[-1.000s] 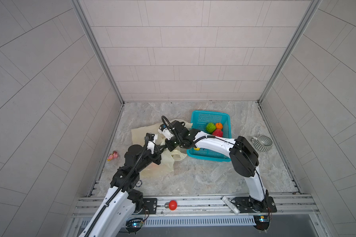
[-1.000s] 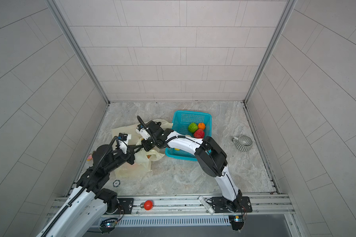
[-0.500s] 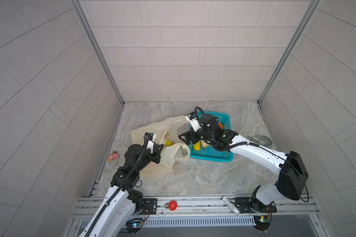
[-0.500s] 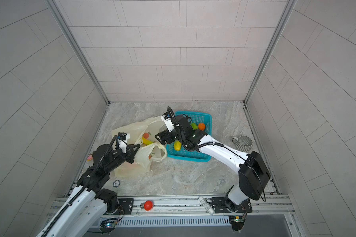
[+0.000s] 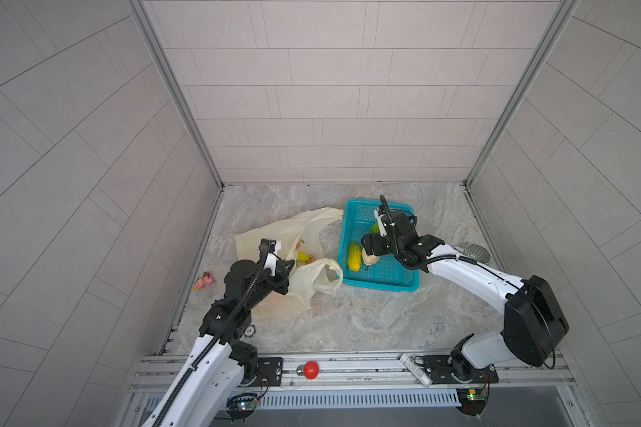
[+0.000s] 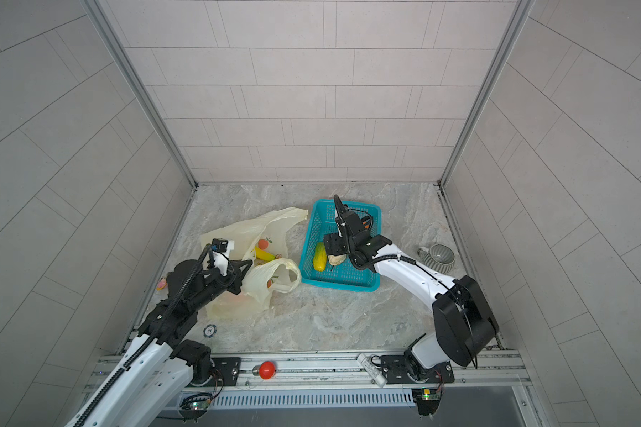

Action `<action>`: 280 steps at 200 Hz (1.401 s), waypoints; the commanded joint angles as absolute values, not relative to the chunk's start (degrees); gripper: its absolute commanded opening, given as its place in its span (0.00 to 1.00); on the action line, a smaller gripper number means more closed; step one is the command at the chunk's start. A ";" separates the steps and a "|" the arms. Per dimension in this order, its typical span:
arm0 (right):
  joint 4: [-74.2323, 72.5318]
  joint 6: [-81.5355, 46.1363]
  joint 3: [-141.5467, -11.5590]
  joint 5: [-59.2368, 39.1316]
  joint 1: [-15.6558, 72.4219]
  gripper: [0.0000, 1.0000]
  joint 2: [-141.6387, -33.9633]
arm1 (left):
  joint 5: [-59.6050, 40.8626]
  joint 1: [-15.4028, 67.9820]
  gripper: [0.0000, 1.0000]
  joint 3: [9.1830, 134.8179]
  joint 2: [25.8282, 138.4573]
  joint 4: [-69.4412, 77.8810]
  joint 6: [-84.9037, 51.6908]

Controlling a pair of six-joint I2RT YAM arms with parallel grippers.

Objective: Place the fruits into the plastic bag
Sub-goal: 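Move the right gripper back over the basket and grasp the cream fruit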

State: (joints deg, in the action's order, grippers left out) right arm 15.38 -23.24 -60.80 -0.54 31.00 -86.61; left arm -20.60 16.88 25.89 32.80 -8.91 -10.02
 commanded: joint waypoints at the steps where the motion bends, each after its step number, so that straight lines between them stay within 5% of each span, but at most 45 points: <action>1: 20.14 -24.60 -62.93 -2.70 30.07 0.87 -89.64 | -20.14 16.79 0.00 25.51 32.43 -9.10 -9.14; 149: 27.91 -25.32 -70.22 -5.57 27.86 0.80 -102.99 | -20.16 16.79 0.00 25.44 32.41 -8.78 -9.14; 280: 23.23 -26.19 -66.51 -4.77 26.93 0.47 -100.19 | -20.25 16.79 0.00 25.39 32.26 -8.92 -9.14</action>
